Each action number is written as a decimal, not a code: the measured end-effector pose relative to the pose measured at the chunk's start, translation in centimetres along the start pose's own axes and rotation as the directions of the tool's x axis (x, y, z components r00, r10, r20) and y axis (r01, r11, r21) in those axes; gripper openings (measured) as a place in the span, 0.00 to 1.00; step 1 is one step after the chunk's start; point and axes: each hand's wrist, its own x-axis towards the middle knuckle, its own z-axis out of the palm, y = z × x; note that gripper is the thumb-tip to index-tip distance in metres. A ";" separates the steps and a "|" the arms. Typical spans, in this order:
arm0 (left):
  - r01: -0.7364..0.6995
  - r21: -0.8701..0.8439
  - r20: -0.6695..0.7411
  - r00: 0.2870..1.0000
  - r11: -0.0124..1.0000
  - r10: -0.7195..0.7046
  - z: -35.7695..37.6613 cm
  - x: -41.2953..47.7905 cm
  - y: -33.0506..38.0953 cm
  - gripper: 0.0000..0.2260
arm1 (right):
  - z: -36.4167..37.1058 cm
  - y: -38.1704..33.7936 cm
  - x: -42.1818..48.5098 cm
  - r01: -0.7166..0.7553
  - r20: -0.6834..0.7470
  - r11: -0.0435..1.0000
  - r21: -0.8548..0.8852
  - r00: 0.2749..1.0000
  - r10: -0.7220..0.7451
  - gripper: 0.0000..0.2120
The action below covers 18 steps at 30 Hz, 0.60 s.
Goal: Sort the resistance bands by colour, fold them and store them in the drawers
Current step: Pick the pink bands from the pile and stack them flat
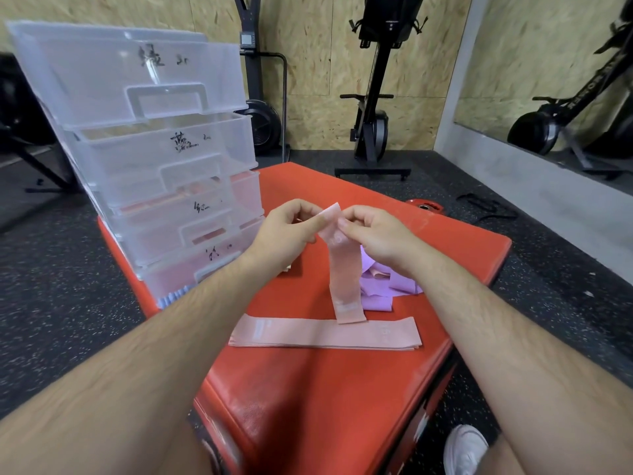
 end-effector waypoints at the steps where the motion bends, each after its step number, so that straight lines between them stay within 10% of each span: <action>1: 0.005 -0.002 0.015 1.000 1.000 -0.005 0.0 -0.1 0.0 0.13 | 0.1 -0.1 -0.1 0.005 0.009 1.000 0.002 1.000 -0.005 0.09; 18: 0.145 -0.013 -0.274 0.951 0.989 -0.143 -3.8 -0.1 -2.0 0.10 | -3.1 1.9 -1.5 -0.088 0.227 0.979 -0.183 0.965 0.129 0.14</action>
